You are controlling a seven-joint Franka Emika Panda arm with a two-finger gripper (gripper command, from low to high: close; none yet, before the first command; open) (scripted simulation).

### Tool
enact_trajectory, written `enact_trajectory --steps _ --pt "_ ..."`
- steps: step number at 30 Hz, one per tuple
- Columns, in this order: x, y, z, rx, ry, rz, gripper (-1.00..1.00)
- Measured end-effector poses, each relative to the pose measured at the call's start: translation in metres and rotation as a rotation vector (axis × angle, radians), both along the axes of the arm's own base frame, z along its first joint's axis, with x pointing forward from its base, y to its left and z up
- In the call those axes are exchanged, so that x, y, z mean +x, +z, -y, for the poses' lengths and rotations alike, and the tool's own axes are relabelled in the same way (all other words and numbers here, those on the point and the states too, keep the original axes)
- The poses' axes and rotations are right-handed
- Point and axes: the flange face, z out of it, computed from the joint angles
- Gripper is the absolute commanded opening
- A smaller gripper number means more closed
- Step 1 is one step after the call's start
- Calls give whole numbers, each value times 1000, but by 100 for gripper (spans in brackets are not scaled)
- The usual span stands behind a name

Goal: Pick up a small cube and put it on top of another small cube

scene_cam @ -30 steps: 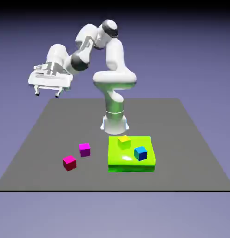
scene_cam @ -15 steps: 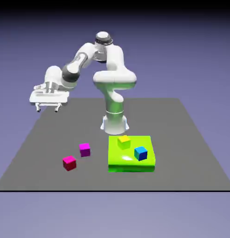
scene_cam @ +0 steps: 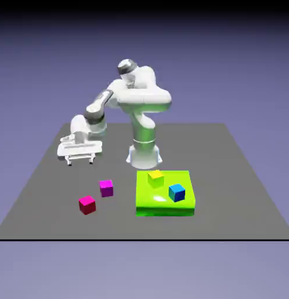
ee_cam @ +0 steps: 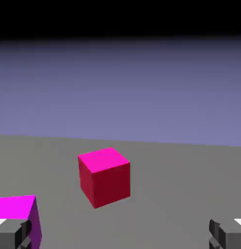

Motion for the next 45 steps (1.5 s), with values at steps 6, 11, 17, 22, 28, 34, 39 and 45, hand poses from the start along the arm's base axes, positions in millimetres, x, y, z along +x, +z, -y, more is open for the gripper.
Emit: enact_trajectory --steps 6,11,17,22,28,34,39,45 --pt "15 -42 -51 16 57 122 0" --pt "32 -59 -75 20 78 175 0" --pt "71 -81 -88 21 78 174 -100" --pt "36 -61 -76 20 78 175 -100" --pt "50 -30 -79 31 214 182 -100" --pt "103 20 -109 55 499 185 -100" --pt "139 58 -156 78 750 172 -100" --pt "158 77 -200 94 915 158 -100"
